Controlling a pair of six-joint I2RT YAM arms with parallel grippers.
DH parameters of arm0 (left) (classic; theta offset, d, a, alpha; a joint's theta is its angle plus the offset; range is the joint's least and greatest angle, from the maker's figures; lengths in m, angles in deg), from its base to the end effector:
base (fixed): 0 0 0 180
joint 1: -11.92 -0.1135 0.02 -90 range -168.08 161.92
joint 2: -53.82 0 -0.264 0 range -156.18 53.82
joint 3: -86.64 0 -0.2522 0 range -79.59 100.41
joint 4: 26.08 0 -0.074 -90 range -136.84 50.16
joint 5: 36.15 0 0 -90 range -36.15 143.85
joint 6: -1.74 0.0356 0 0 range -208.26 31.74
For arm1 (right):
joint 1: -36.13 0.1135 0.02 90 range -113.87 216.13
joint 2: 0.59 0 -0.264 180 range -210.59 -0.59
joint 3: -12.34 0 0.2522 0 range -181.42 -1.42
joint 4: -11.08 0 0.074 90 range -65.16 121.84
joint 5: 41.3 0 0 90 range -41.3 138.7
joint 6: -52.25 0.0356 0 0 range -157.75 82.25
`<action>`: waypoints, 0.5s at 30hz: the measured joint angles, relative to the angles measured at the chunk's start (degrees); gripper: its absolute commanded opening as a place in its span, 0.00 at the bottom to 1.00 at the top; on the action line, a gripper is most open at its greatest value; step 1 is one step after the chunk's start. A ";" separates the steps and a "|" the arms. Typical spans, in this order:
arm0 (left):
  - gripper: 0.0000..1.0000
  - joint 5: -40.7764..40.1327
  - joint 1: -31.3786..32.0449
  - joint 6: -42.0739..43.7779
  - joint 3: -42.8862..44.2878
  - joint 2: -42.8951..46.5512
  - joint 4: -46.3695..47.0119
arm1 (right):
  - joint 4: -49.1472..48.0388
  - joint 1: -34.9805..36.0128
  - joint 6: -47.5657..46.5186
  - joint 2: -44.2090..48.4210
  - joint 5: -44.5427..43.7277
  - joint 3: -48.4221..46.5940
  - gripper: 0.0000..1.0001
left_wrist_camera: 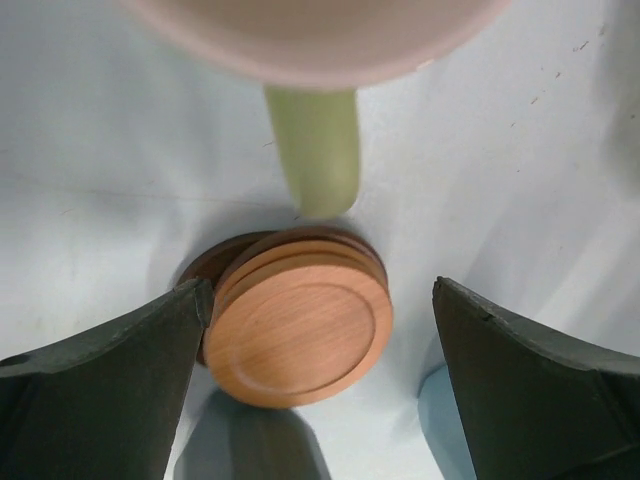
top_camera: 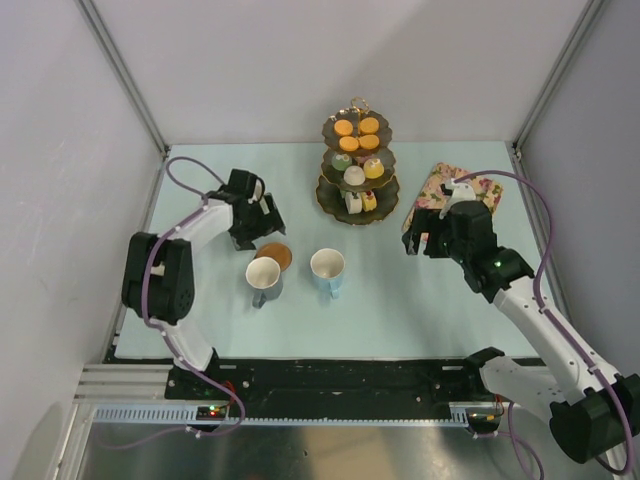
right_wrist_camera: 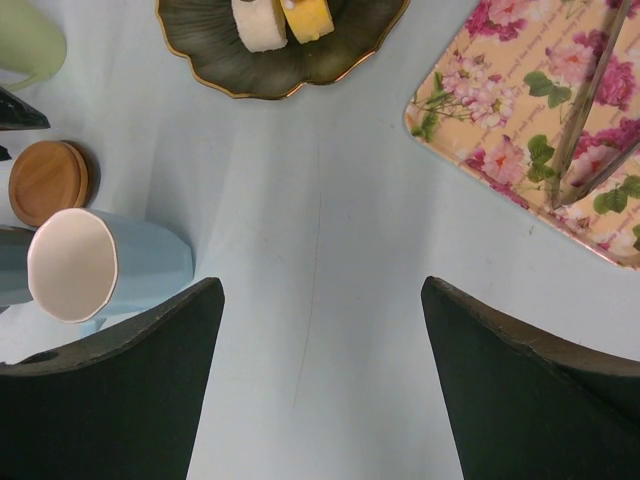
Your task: Serve the afternoon tea
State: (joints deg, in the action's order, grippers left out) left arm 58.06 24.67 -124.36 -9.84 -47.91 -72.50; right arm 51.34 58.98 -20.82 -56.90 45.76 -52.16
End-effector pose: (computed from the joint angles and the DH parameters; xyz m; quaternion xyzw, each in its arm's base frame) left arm 0.3507 -0.0820 0.1942 -0.1894 0.9564 -0.1234 0.1850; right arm 0.1998 0.0822 0.3109 -0.0328 0.8741 0.1436 0.4629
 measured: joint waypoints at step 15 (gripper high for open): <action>0.95 -2.56 0.26 0.09 -8.68 5.14 -0.13 | 0.24 0.00 0.42 1.27 0.00 0.07 0.86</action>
State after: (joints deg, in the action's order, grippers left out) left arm 55.50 24.93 -124.27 -18.52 -42.78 -72.63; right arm 51.58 58.98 -20.41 -55.63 45.76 -52.10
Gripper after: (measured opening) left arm 0.978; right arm 0.863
